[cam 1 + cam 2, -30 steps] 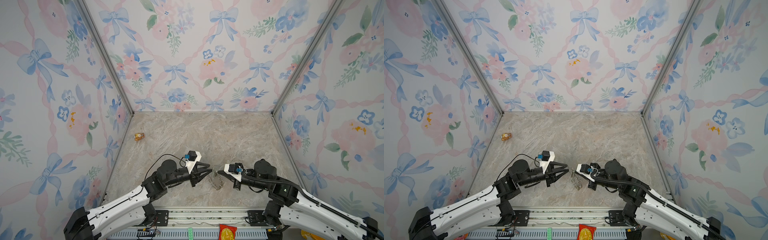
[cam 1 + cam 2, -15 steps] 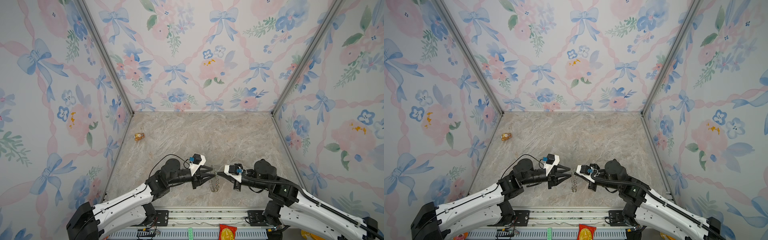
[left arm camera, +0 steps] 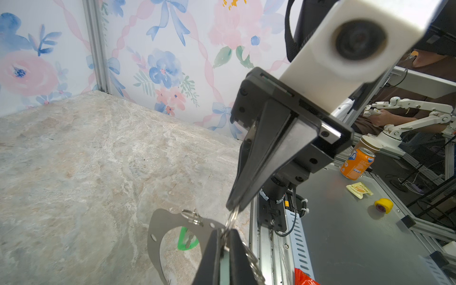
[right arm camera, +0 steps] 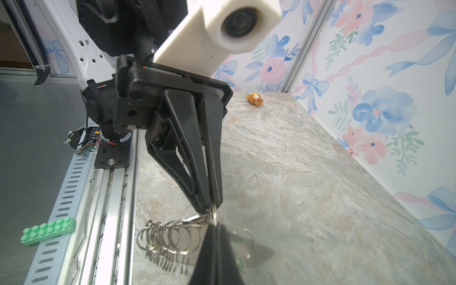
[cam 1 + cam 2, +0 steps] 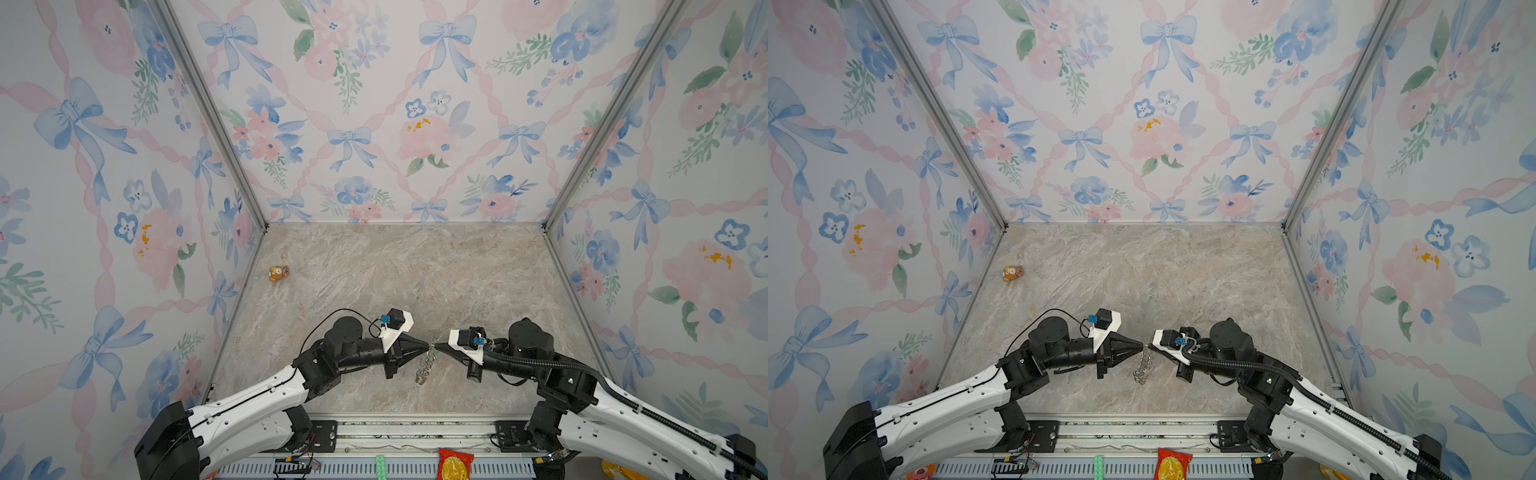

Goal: Attach keys to a key ring
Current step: Insert the key into the keyring.

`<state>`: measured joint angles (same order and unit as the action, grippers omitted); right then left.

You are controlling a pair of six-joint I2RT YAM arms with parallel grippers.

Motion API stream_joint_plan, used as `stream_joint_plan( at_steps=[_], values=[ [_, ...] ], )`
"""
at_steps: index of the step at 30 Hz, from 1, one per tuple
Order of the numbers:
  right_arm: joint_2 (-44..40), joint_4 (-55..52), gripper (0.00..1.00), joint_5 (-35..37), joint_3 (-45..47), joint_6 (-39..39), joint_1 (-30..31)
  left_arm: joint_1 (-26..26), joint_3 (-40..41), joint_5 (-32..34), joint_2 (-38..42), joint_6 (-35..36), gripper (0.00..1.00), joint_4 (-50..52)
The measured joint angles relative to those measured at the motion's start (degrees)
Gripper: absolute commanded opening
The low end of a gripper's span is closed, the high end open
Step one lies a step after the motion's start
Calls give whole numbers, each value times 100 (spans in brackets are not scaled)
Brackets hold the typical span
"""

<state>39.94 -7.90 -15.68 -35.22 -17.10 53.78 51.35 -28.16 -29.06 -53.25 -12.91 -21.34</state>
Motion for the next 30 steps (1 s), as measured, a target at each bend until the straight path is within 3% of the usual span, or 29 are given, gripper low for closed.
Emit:
stream_joint_plan(
  at_steps=[15, 30],
  values=[
    [-31, -20, 0, 153, 0, 24, -24, -2, 0, 26, -92, -63, 0, -44],
    [125, -7, 0, 76, -13, 216, -127, 0, 33, 223, -98, -81, 0, -79]
  ],
)
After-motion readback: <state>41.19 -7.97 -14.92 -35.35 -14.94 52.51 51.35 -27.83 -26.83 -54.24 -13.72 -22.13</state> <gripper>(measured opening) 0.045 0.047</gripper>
